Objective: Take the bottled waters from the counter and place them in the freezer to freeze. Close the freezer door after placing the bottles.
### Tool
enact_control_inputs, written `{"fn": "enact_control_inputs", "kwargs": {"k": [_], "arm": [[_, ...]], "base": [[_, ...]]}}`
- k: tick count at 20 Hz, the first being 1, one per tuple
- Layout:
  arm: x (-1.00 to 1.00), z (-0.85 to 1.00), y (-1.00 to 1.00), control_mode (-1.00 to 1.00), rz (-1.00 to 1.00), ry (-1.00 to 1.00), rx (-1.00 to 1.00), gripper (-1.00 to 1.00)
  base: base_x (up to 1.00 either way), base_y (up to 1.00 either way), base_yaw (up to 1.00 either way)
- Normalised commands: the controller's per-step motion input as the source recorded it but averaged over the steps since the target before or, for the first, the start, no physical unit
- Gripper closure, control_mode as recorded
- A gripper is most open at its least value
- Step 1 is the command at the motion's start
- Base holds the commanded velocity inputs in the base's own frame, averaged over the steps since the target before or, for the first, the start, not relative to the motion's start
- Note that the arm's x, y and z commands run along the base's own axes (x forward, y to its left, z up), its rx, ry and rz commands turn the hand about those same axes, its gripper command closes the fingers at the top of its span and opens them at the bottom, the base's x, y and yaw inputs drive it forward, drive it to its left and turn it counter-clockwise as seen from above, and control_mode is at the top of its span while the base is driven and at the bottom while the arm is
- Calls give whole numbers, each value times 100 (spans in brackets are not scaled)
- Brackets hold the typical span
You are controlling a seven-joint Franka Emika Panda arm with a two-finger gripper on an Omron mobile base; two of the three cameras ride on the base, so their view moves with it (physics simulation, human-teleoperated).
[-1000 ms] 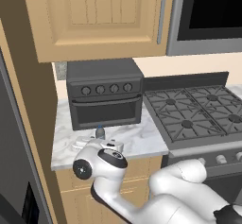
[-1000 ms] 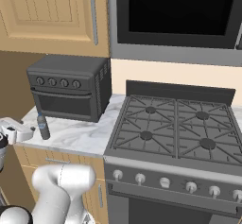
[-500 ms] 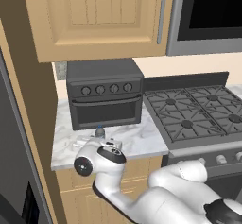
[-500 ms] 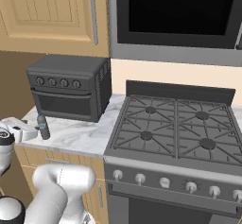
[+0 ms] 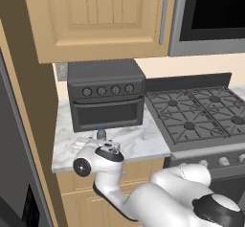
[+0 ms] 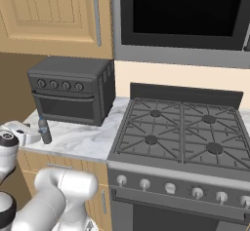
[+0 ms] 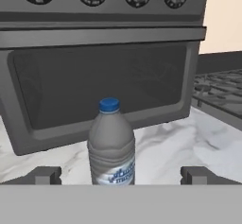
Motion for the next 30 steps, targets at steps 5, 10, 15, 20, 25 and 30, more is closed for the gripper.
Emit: {"fn": "enact_control_inputs", "kwargs": {"k": [5, 10, 15, 20, 25, 30], "arm": [[18, -13, 9, -100, 0, 0, 0, -100], [20, -6, 5, -100, 0, 0, 0, -100], [5, -7, 0, -100, 0, 0, 0, -100], [1, -8, 0, -100, -1, 0, 0, -100], [0, -7, 0, -100, -2, 0, 0, -100], [0, -1, 0, -100, -2, 0, 0, -100]], "base": [[0, 0, 0], [0, 0, 0], [0, 0, 0], [0, 0, 0], [0, 0, 0], [0, 0, 0]]}}
